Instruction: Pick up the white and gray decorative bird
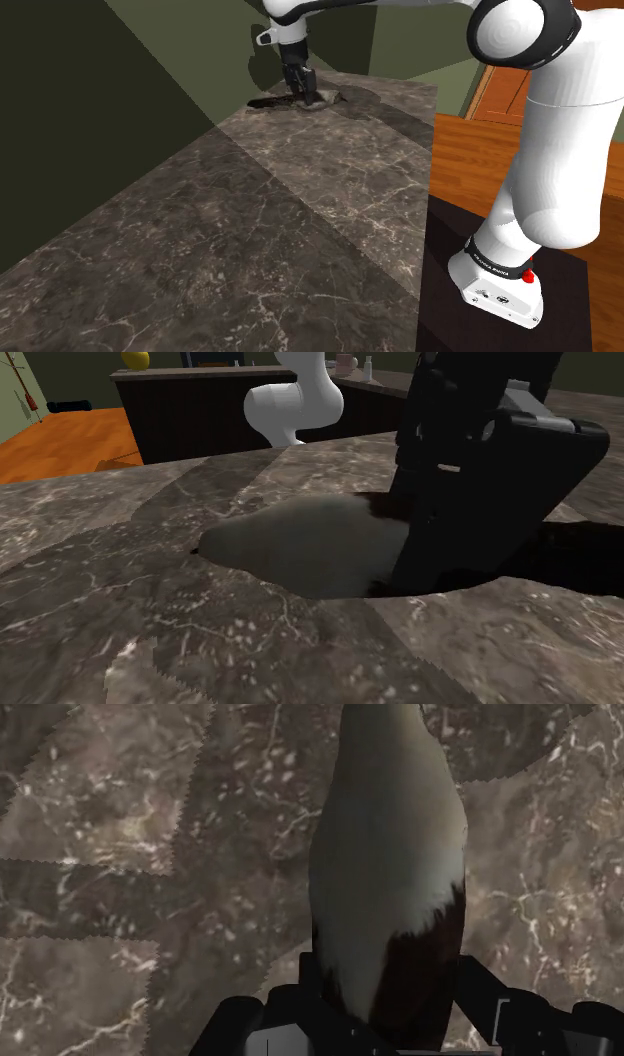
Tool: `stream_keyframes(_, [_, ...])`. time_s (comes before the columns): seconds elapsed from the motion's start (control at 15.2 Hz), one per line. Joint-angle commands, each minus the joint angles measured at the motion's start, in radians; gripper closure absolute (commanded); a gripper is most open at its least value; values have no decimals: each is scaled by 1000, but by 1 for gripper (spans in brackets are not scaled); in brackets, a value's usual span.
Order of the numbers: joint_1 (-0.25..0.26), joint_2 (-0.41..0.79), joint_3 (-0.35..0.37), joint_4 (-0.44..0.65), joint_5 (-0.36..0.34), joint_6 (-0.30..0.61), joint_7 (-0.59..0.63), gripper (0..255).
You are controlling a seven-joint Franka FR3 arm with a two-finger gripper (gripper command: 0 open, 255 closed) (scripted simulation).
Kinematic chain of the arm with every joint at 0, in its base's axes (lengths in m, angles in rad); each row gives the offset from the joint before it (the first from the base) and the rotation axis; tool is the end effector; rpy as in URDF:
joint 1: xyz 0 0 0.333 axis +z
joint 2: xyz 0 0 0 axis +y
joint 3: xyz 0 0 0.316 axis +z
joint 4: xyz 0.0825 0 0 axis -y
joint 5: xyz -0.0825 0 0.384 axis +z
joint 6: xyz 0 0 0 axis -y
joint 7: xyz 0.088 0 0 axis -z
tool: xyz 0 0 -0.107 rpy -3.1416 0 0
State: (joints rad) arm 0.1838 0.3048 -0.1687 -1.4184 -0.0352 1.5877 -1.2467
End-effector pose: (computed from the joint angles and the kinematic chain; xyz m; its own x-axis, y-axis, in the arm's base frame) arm 0.6373 0.0201 0.5176 0.2893 0.9494 -0.1224 0.9485 -0.3015 -0.0970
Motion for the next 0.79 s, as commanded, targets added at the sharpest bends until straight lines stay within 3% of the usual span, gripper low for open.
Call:
stream_keyframes(0.0, [-2,3,-1,33,1,-30,-3,255])
stream_keyframes(0.73, [-8,36,-2,205,5,-169,-14,255])
